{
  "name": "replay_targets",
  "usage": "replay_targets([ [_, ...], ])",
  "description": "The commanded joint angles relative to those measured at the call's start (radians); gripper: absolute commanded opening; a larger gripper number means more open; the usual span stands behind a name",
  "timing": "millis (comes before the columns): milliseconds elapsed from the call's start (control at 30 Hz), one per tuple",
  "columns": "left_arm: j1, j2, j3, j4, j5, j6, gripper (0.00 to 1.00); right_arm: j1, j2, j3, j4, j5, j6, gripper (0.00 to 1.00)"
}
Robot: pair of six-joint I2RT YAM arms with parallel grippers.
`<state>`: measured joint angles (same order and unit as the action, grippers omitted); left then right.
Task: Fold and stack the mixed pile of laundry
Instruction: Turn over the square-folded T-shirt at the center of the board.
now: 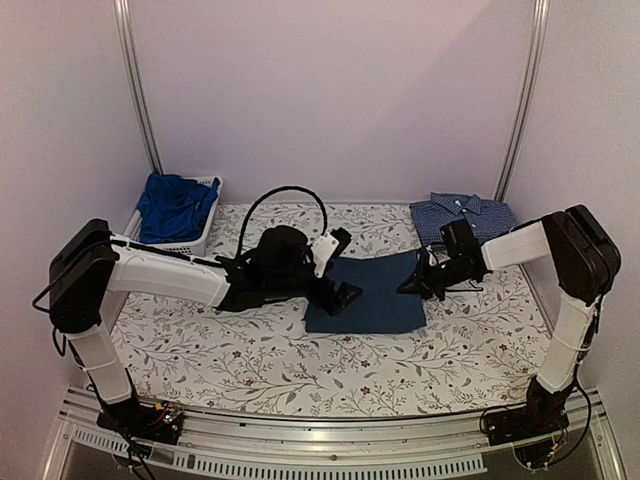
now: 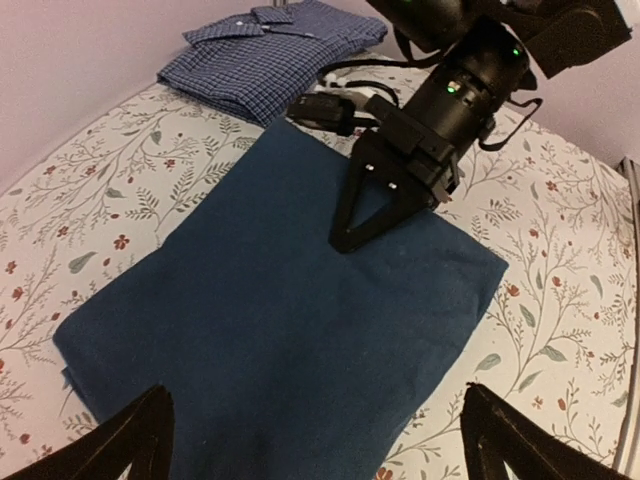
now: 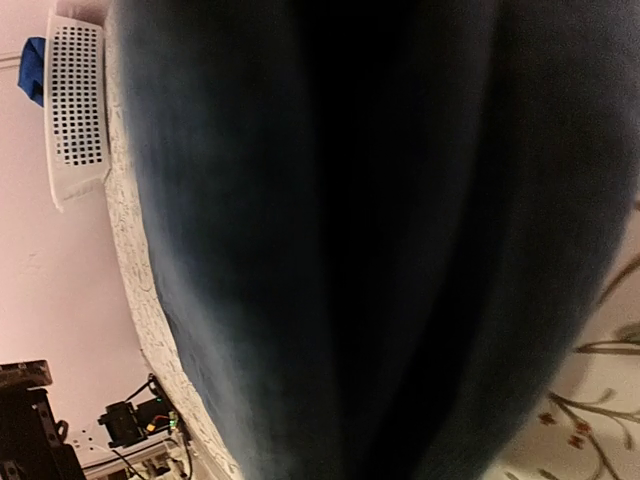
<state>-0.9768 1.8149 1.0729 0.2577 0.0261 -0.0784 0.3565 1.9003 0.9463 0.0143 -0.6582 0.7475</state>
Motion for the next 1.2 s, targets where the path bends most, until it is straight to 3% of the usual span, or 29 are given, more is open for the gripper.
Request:
replay_targets([
  [0, 0.058, -0.089, -0.071, 0.034, -0.004, -0.115, 1.0, -0.057, -0.058, 0.094, -0.407, 0.152, -0.268, 0.0],
  [333, 0.111, -0.18, -0.173, 0.069, 0.02, -0.147, 1.0, -0.264, -0.304, 0.151, -0.757, 0.386, -0.474, 0.0],
  [500, 0.115, -0.189, -0.182, 0.063, 0.022, -0.147, 1.0, -0.32, -0.461, 0.246, -0.921, 0.64, -0.52, 0.0],
  [600, 0.121, -0.214, -0.196, 0.061, 0.023, -0.146, 1.0, -0.344, -0.495, 0.334, -1.017, 0.884, -0.54, 0.0],
  [700, 0.133, -0.236, -0.216, 0.06, 0.022, -0.147, 1.0, -0.349, -0.493, 0.41, -1.083, 1.059, -0.551, 0.0],
  [967, 0.164, -0.283, -0.273, 0.055, 0.012, -0.135, 1.0, -0.347, -0.348, 0.575, -1.182, 1.311, -0.575, 0.0],
  [1167, 0.185, -0.276, -0.271, 0.058, 0.027, -0.139, 1.0, -0.155, -0.239, 0.673, -1.248, 1.429, -0.487, 0.0],
])
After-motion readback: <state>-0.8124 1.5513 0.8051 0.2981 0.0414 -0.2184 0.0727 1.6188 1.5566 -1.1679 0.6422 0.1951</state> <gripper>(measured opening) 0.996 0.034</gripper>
